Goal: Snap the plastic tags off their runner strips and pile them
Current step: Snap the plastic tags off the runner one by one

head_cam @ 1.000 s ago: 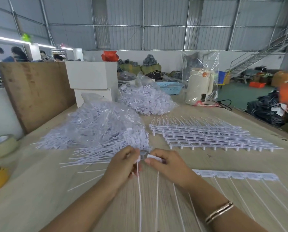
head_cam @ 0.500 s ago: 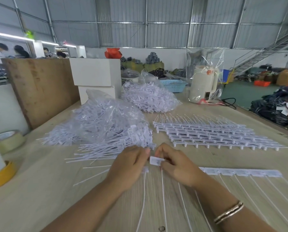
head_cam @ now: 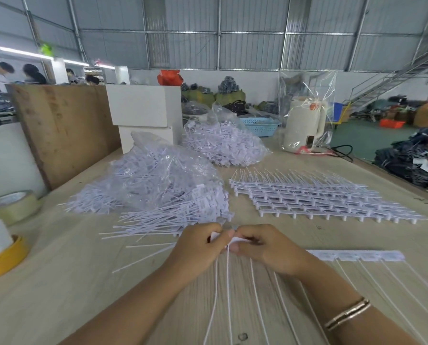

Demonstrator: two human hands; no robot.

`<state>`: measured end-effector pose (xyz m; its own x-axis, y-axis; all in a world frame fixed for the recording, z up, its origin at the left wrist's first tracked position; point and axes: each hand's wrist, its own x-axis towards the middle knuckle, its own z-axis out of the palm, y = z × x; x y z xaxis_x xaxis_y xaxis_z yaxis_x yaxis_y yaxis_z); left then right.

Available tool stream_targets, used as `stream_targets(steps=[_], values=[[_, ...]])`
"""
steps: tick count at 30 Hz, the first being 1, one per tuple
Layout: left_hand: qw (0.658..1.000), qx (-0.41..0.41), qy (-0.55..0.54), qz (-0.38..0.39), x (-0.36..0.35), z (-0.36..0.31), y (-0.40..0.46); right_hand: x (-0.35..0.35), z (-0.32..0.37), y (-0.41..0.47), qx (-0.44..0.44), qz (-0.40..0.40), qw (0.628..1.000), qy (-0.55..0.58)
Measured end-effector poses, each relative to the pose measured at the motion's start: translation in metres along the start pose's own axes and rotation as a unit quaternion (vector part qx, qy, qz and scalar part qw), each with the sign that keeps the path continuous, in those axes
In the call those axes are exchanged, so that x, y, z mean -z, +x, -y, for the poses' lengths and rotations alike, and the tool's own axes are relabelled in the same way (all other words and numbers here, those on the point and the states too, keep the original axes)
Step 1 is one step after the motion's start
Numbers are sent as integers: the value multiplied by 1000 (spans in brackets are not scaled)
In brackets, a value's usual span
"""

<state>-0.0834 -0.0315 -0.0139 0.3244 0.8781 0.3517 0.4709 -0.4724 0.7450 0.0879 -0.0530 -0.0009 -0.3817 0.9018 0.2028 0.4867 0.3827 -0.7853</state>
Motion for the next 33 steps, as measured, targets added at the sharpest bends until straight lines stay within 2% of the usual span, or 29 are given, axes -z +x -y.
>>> stream_targets(steps=[3, 6, 10, 11, 12, 14, 16, 19, 21, 25, 29, 33], values=[[996, 43, -81, -6, 4, -6, 1, -2, 0, 1, 30, -41, 998, 37], [976, 106, -186, -28, 1, -10, 0, -6, 0, 3, 51, -76, 995, 40], [915, 199, -345, -67, 0, -12, 3, -3, -3, 4, 58, -153, 985, 57], [926, 183, -323, -75, 2, -9, 4, -1, -4, 4, 58, -163, 982, 72], [953, 148, -253, -82, 5, -5, 4, 1, -4, 4, 58, -161, 982, 73], [993, 58, -66, -79, 8, 0, 2, 2, -4, 3, 53, -142, 988, 38], [996, -3, 69, -56, 7, 2, 1, 1, -7, 3, 39, -122, 992, 8], [985, -31, 167, -35, 4, 2, 2, 1, -7, 2, 4, -104, 995, 6], [980, -36, 191, -48, 5, 4, 2, 2, -5, 2, -8, -112, 993, 30], [973, -71, 197, -99, 9, 5, 2, 1, -3, 2, 32, -114, 992, 44], [992, -80, 90, -34, 6, 0, 0, -3, -3, -1, 65, -69, 995, 26], [997, -52, 61, -7, 0, 2, 0, -5, -1, -2, 74, -51, 996, 0]])
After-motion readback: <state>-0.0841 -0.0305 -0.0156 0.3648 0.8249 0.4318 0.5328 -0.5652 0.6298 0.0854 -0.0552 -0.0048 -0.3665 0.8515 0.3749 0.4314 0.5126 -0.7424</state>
